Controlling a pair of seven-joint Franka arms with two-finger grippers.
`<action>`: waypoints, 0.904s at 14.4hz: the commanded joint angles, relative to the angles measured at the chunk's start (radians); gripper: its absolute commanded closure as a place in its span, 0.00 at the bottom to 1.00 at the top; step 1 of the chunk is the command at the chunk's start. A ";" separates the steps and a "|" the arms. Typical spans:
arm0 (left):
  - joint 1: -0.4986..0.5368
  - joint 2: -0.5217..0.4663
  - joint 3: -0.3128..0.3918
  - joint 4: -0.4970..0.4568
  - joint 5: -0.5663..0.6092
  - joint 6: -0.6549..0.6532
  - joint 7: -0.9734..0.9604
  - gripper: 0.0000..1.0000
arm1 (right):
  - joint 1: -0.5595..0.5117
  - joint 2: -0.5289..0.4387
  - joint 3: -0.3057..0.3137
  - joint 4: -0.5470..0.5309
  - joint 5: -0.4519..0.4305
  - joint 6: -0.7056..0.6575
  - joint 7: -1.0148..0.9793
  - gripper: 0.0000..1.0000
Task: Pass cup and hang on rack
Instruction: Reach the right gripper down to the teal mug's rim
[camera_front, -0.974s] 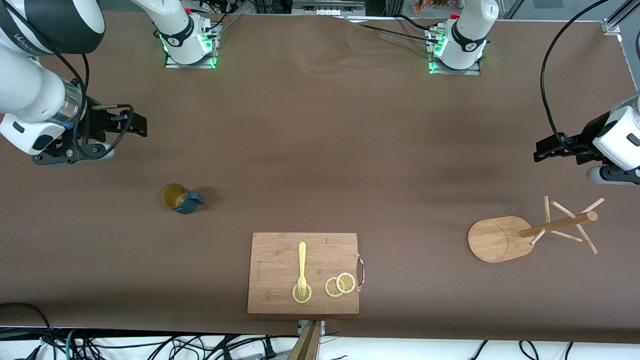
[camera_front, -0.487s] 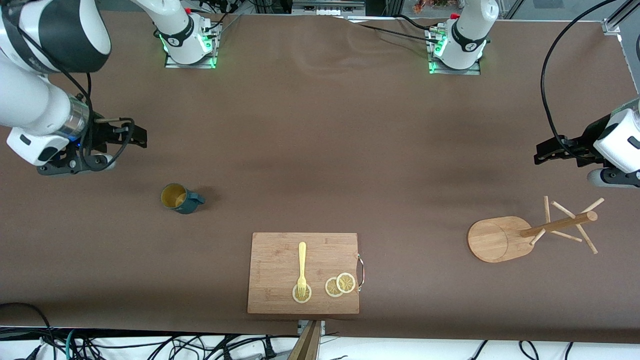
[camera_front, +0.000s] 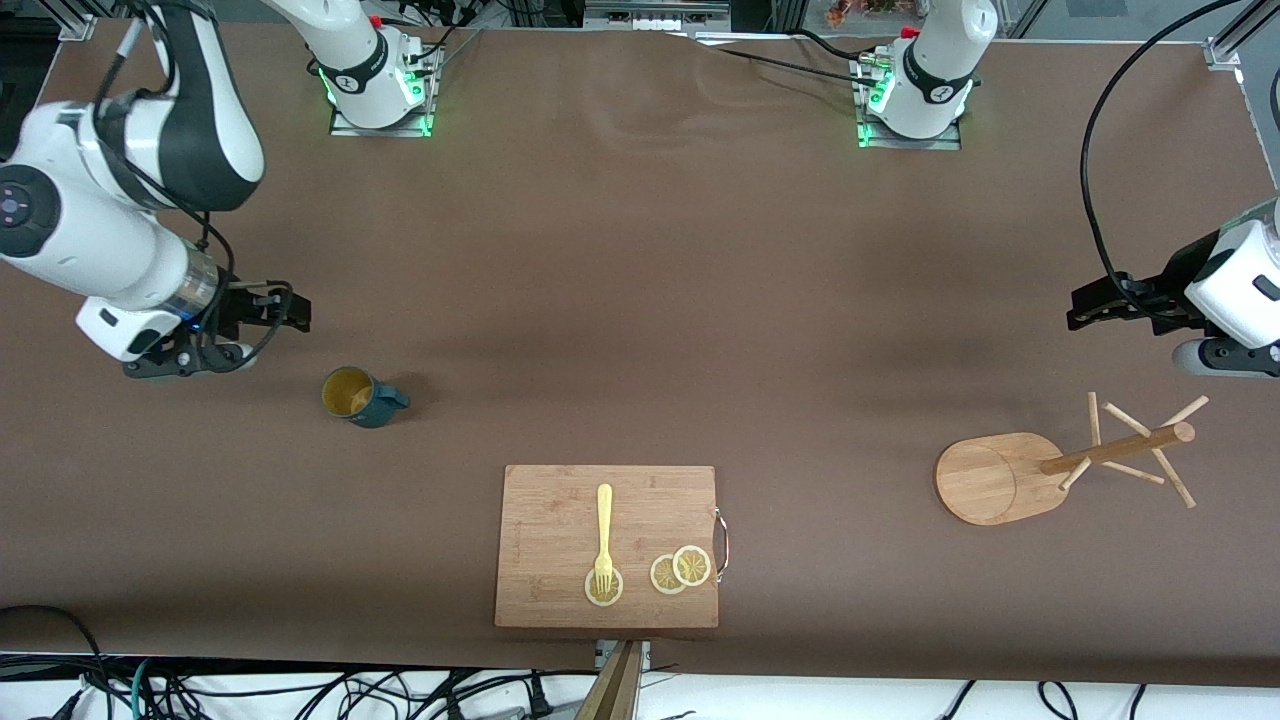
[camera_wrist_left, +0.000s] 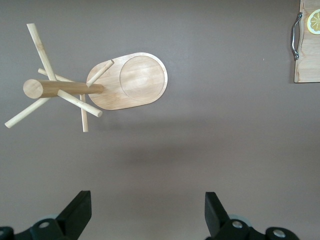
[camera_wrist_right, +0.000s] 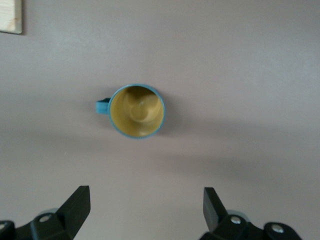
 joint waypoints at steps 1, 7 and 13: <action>0.009 0.020 -0.005 0.037 -0.016 -0.015 0.001 0.00 | -0.005 0.008 -0.003 -0.102 -0.012 0.159 -0.033 0.00; 0.009 0.020 -0.005 0.037 -0.018 -0.015 0.001 0.00 | -0.043 0.120 -0.016 -0.096 -0.001 0.307 -0.094 0.01; 0.009 0.020 -0.003 0.037 -0.020 -0.015 0.001 0.00 | -0.039 0.199 -0.013 -0.067 0.043 0.365 -0.079 0.03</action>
